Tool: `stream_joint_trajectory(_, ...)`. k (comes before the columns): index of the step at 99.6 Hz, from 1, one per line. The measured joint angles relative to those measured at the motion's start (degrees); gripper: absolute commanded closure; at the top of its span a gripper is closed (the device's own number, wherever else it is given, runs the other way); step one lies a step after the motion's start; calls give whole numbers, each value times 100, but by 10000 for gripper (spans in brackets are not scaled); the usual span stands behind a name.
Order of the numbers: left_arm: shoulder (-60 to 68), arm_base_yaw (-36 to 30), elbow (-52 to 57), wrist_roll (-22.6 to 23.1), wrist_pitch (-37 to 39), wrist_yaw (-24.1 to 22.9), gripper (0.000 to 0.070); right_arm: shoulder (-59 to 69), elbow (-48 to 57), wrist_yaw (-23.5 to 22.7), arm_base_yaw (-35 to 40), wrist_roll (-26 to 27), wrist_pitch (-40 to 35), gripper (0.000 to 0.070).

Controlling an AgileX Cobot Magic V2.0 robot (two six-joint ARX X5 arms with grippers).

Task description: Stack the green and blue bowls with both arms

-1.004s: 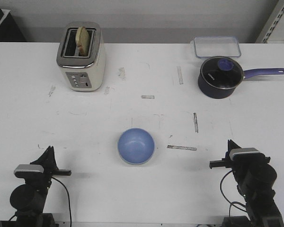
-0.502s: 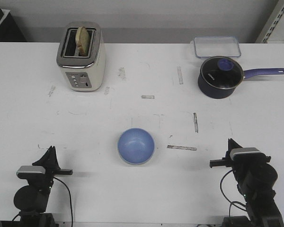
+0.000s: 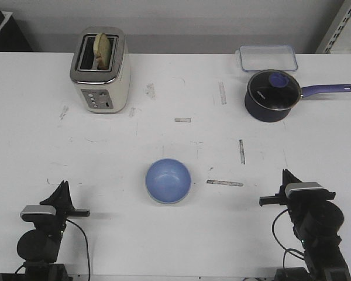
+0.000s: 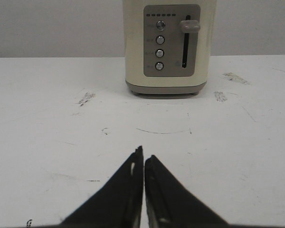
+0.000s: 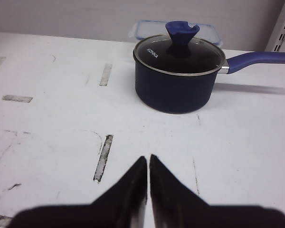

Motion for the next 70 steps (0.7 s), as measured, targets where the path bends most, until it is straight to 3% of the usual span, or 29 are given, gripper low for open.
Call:
stream_joint_trajectory(25, 0, 0, 0, 0, 0, 0, 697, -33, -2, 13, 0, -2, 13, 700)
stream_joint_trajectory(34, 0, 0, 0, 0, 0, 0, 697, -101, -120, 15, 0, 0, 348, 700)
stream_joint_trajectory(48, 0, 0, 0, 0, 0, 0, 697, -452, -802, 15, -9, 0, 988, 700)
stream_joint_trajectory(70, 0, 0, 0, 0, -2, 0, 697, -1478, -1919, 13, -286, 0, 1034, 700)
